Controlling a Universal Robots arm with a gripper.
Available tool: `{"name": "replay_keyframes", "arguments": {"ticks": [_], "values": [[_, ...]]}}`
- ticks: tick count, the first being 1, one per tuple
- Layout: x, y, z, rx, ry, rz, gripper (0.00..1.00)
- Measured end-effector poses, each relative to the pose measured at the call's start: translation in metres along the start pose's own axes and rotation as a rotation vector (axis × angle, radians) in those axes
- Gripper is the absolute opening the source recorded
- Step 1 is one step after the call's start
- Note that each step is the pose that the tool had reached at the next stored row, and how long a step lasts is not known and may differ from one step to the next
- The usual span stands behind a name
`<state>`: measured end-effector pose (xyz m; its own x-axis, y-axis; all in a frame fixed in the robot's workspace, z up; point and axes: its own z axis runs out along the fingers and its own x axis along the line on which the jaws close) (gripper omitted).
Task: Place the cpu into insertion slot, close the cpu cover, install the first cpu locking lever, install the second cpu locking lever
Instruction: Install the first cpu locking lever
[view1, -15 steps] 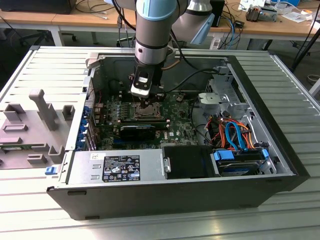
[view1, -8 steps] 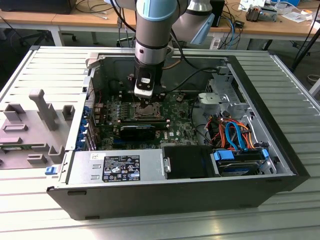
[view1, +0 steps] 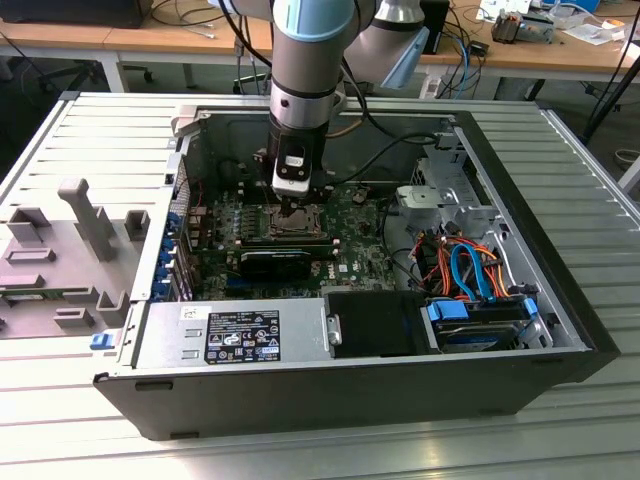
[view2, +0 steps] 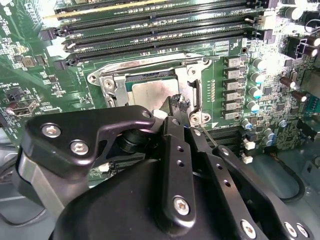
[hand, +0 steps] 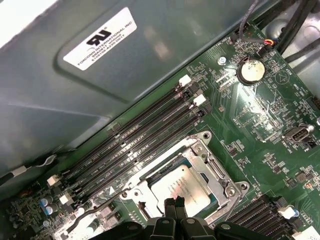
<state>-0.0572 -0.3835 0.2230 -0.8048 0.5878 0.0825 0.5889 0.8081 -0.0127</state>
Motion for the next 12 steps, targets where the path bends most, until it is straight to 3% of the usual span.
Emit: {"name": "replay_keyframes", "arguments": {"ticks": [12], "values": [[0.0,0.0,0.0,0.0033,-0.0005,-0.04,0.11]]}}
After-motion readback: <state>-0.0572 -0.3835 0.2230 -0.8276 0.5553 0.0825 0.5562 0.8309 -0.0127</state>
